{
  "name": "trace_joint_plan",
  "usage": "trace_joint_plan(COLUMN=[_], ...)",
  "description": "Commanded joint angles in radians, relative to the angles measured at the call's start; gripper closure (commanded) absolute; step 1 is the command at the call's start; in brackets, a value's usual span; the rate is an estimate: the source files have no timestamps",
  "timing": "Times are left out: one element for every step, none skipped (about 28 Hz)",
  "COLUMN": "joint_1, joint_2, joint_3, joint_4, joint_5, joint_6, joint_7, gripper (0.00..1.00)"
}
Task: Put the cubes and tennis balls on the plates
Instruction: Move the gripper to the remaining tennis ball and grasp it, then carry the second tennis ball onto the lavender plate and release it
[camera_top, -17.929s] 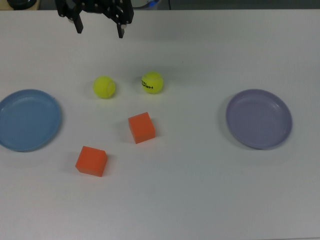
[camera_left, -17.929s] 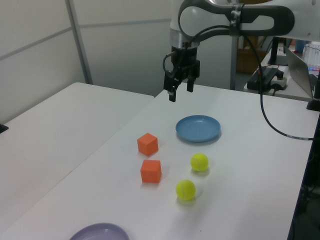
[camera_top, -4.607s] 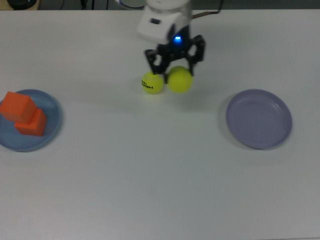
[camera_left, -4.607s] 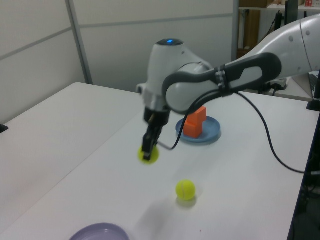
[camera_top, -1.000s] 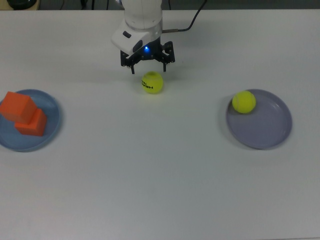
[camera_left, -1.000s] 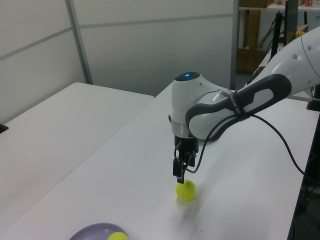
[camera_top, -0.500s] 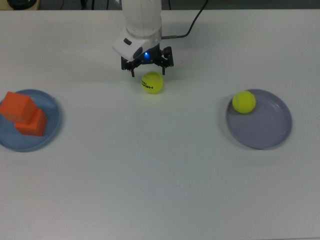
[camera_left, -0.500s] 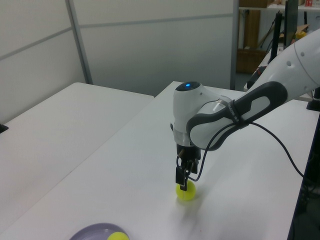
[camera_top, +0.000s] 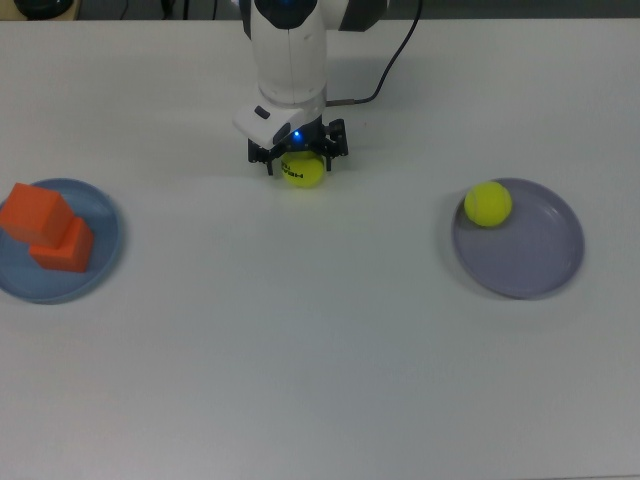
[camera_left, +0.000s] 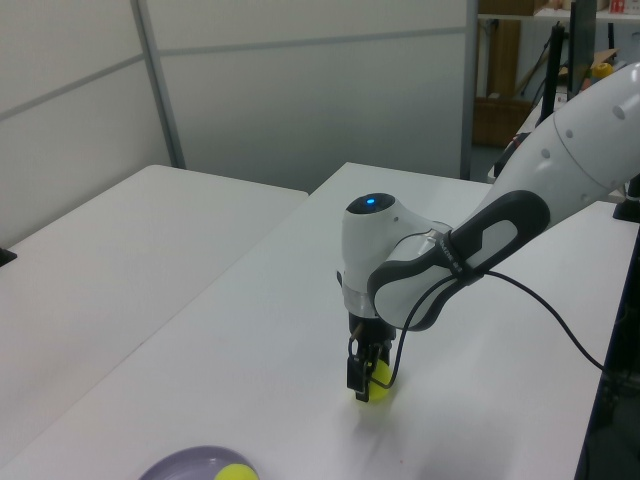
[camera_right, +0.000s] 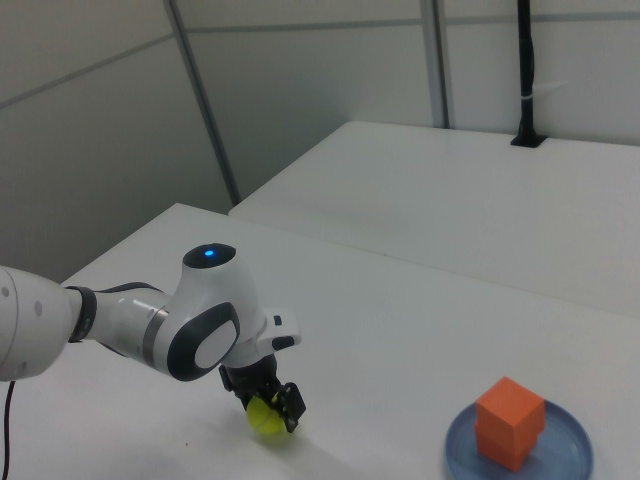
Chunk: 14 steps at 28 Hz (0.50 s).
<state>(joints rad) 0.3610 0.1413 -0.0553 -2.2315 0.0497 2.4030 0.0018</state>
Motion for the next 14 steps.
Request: trace_joint_plan(joint_1=[0.01,0.01,0.01,0.01,0.01,0.01,0.01,0.01,0.01,0.01,0.01,0.01,0.01,0.01], joint_2=[-0.008,-0.008,-0.009,-0.012,-0.016,-0.02,-0.022,-0.023,-0.025,-0.025,-0.025,-0.017,-0.011,-0.006], joint_3=[0.002,0.002,0.002,0.002,0.003,0.005,0.011,0.015,0.022,0.025,0.029,0.035,0.041,0.049], joint_4=[-0.007,-0.004,-0.001,0.001,0.003,0.009,0.039,0.055,0.07,0.088,0.114,0.172,0.202,0.231], joint_5=[0.021,0.022,0.022,0.022,0.022,0.022,0.022,0.022,0.024,0.024,0.024,0.025,0.027,0.03], joint_6=[0.019,0.018,0.018,0.018,0.016,0.015,0.007,0.005,-0.002,-0.011,-0.025,-0.065,-0.088,-0.105], joint_7=[-0.006,0.009,0.015,0.017,0.018,0.02,0.021,0.021,0.021,0.02,0.02,0.02,0.02,0.02], gripper=[0.65,0.86,0.92,0.95,0.97,1.0,1.0,1.0,1.0,1.0,1.0,1.0,1.0,1.0])
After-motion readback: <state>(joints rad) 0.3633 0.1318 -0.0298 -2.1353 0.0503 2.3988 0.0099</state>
